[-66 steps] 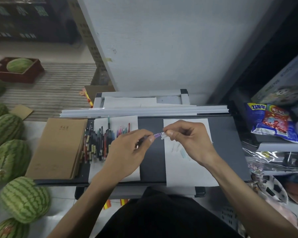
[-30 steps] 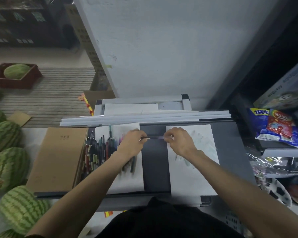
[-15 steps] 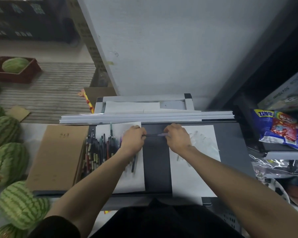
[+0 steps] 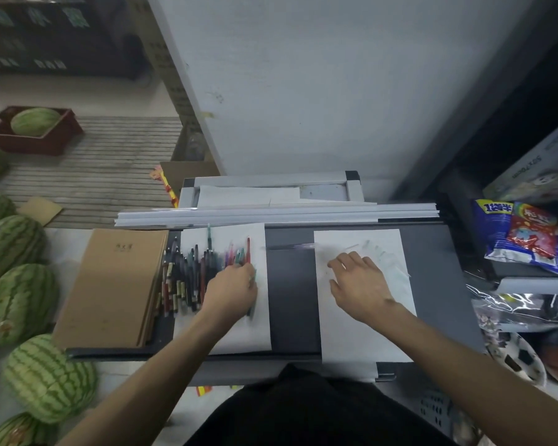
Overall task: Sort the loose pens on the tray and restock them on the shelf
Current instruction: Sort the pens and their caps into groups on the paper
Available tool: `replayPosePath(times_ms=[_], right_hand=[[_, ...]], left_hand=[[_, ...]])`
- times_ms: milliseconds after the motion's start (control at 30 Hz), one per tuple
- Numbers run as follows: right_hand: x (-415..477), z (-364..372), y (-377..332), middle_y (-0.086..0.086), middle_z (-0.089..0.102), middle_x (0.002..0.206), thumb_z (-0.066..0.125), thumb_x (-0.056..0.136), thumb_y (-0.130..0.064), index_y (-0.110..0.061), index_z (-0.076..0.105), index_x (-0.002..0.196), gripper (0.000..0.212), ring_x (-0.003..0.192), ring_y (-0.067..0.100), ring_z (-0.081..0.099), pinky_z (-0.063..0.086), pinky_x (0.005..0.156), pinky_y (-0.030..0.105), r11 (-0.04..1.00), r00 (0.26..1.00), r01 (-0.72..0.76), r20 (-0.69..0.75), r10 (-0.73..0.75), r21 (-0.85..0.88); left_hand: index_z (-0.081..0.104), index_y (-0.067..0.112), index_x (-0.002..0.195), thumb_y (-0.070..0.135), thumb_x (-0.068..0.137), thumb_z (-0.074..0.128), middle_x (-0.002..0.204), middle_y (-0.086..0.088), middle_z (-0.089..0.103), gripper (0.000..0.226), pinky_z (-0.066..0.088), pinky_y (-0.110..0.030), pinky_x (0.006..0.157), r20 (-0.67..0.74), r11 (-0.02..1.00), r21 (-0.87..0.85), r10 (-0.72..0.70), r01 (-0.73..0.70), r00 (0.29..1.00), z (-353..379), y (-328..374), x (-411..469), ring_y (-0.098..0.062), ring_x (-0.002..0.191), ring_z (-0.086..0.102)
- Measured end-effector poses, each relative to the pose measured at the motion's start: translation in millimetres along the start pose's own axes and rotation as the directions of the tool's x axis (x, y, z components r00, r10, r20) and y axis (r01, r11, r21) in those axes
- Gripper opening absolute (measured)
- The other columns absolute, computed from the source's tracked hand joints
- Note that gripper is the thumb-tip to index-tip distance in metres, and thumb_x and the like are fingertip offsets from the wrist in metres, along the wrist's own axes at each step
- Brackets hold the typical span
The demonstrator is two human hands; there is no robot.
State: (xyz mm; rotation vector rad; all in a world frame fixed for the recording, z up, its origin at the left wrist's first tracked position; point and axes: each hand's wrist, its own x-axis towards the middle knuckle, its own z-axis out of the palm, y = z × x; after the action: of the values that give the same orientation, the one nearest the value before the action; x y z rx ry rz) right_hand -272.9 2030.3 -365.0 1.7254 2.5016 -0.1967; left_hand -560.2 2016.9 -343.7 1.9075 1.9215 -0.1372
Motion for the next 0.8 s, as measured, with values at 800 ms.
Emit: replayPosePath(times_ms=[800], right_hand=[[-7.4, -6.6, -8.3, -0.002, 0.072, 0.104, 0.059, 0.101, -0.03, -0.017, 0.072, 0.108, 0.02, 0.1, 0.02, 0.063, 0.051, 0.088, 0.031, 0.905, 0.994, -0.094, -0.006, 0.106, 0.416]], left_hand=[[0.055, 0.023, 0.097, 0.039, 0.098, 0.048, 0.075, 0.004, 0.063, 0.017, 0.047, -0.037, 0.064, -0.011, 0.97, -0.238, -0.052, 0.048, 0.999, 6.8, 23.5, -23.3, -0.025, 0.071, 0.06]])
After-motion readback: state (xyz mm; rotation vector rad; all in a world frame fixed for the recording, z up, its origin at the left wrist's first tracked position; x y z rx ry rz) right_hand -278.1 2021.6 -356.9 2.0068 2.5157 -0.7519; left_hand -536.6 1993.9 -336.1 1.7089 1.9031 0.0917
